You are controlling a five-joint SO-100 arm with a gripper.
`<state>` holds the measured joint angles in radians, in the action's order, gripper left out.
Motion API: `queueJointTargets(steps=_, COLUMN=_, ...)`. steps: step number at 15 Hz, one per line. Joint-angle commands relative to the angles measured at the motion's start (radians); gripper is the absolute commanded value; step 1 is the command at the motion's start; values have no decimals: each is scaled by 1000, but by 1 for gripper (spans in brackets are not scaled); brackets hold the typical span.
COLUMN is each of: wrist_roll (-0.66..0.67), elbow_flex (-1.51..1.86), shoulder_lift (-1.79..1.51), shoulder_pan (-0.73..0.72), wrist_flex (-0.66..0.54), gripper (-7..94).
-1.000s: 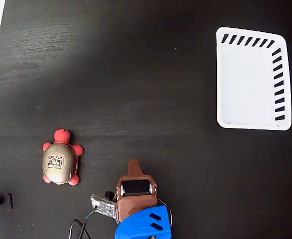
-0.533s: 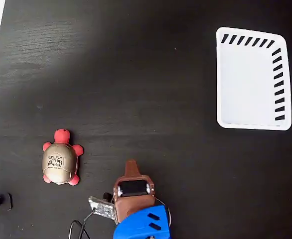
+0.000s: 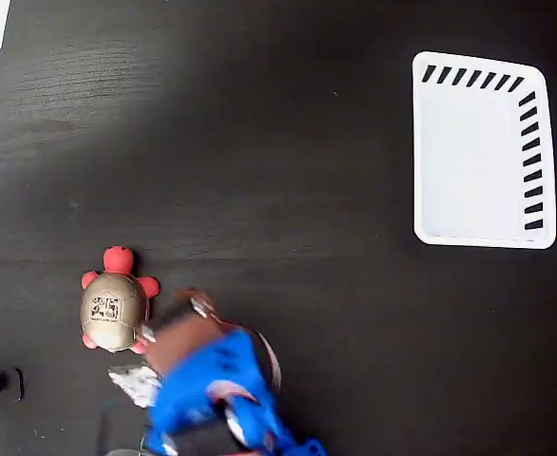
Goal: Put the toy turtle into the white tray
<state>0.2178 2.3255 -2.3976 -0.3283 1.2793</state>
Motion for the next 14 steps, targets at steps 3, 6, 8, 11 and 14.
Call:
queueJointTargets(steps=3, wrist_roll=179, elbow_flex=-601, shoulder_lift=382, shoulder_pan=-118, wrist_flex=288, gripper=0)
queueJointTargets(steps=6, wrist_roll=290, elbow_flex=-739, shoulder_lift=502, shoulder_pan=-181, wrist_flex=350, gripper=0)
queueJointTargets(steps=8, wrist_roll=380, elbow_flex=-756, shoulder_lift=545, shoulder_pan=-222, wrist_flex=365, gripper=0)
queueJointTargets(steps=11, wrist_roll=503, elbow_flex=-730, shoulder_lift=541, shoulder_pan=-298, wrist_flex=397, gripper=0)
queueJointTargets(steps=14, wrist_roll=560, elbow_flex=-833, shoulder_lift=630, shoulder_pan=-331, wrist_flex=497, gripper=0)
